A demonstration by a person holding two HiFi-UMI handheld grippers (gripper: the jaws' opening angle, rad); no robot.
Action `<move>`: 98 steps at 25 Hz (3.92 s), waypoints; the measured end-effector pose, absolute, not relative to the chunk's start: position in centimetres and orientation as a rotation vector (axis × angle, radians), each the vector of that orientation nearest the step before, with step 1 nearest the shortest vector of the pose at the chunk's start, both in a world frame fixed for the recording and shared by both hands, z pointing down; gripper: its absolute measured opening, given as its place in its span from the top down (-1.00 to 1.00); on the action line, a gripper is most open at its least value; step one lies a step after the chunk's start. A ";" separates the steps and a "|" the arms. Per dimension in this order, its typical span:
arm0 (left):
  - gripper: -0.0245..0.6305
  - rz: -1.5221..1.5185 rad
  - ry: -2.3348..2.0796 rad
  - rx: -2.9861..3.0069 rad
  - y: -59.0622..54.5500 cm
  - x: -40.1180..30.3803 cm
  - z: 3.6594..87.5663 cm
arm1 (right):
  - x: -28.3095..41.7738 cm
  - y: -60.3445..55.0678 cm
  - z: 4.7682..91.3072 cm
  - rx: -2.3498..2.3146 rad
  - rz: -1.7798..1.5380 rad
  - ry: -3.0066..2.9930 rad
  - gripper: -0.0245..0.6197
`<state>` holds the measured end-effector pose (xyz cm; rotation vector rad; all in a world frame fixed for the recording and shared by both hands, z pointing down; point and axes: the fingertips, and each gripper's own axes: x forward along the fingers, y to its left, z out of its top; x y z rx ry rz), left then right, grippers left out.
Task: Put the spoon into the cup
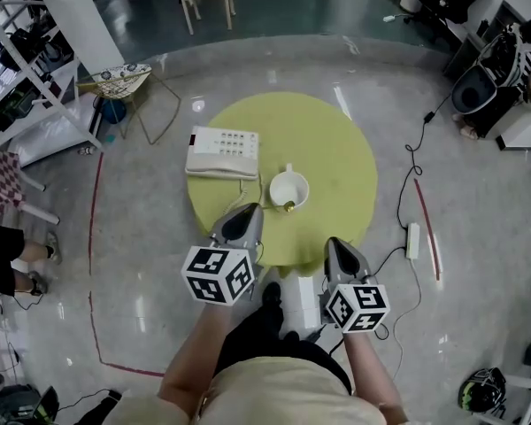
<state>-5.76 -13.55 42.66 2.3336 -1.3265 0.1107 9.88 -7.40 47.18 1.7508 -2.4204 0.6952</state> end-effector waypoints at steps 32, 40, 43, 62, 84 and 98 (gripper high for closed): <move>0.91 0.182 -1.161 2.343 -22.1 -5.2 46.3 | 9.1 -14.2 48.3 1.839 0.678 -2.280 0.92; 0.91 0.221 -1.128 2.322 -22.1 -4.5 47.9 | 9.6 -14.5 48.7 1.854 0.693 -2.255 0.92; 0.91 0.232 -1.124 2.316 -22.3 -4.4 48.3 | 9.7 -14.7 48.9 1.855 0.698 -2.253 0.92; 0.91 0.304 -1.138 2.251 -22.2 -3.0 50.3 | 10.7 -16.7 49.6 1.783 0.729 -2.294 0.92; 0.90 0.345 -1.196 2.170 -22.9 -2.5 51.8 | 11.4 -18.1 50.9 1.685 0.774 -2.327 0.93; 0.84 0.383 -1.266 2.129 -23.3 -3.5 52.7 | 11.5 -18.3 51.1 1.653 0.784 -2.337 0.93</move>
